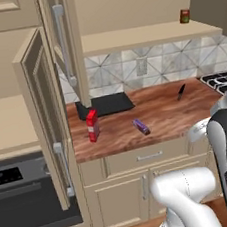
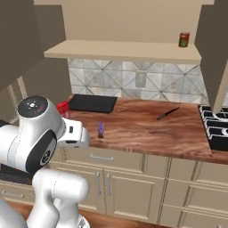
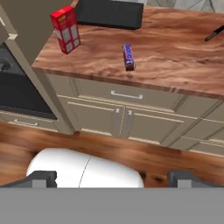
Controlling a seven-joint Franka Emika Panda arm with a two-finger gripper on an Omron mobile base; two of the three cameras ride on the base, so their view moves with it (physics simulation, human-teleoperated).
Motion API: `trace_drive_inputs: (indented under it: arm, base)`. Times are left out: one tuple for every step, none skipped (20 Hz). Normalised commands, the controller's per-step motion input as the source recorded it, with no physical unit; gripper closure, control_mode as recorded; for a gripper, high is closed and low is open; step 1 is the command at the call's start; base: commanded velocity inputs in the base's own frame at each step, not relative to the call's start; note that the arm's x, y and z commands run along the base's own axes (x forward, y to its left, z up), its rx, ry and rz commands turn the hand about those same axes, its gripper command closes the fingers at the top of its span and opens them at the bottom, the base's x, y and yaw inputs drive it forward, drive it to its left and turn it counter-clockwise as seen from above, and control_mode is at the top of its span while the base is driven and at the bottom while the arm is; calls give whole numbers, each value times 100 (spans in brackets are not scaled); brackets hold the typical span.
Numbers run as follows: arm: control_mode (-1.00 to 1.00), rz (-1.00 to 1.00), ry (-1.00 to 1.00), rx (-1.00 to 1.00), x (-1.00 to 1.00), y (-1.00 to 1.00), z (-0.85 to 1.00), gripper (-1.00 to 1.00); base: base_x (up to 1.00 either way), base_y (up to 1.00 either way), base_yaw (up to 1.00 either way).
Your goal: Pick the boxed food and bar from the counter and place them in the cabinets closest to them.
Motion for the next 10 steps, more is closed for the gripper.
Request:
trace_drive_inputs:
  arm:
    - [100, 0, 0, 0, 0, 0, 0, -100]
    - [100, 0, 0, 0, 0, 0, 0, -100]
    - [100, 0, 0, 0, 0, 0, 0, -100]
    - [100, 0, 0, 0, 0, 0, 0, -100]
    - [100, 0, 0, 0, 0, 0, 0, -100]
    - [100, 0, 0, 0, 0, 0, 0, -100]
    - [100, 0, 0, 0, 0, 0, 0, -100]
    - [100, 0, 0, 0, 0, 0, 0, -100]
    - [100, 0, 0, 0, 0, 0, 0, -100]
    - [100, 0, 0, 0, 0, 0, 0, -100]
  base:
    - [56, 0, 0]
    - [57, 0, 0]
    - [57, 0, 0]
    - [59, 0, 0]
    - [59, 0, 0]
    - [59, 0, 0]
    - [60, 0, 0]
    - [60, 0, 0]
    - [60, 0, 0]
    - [59, 0, 0]
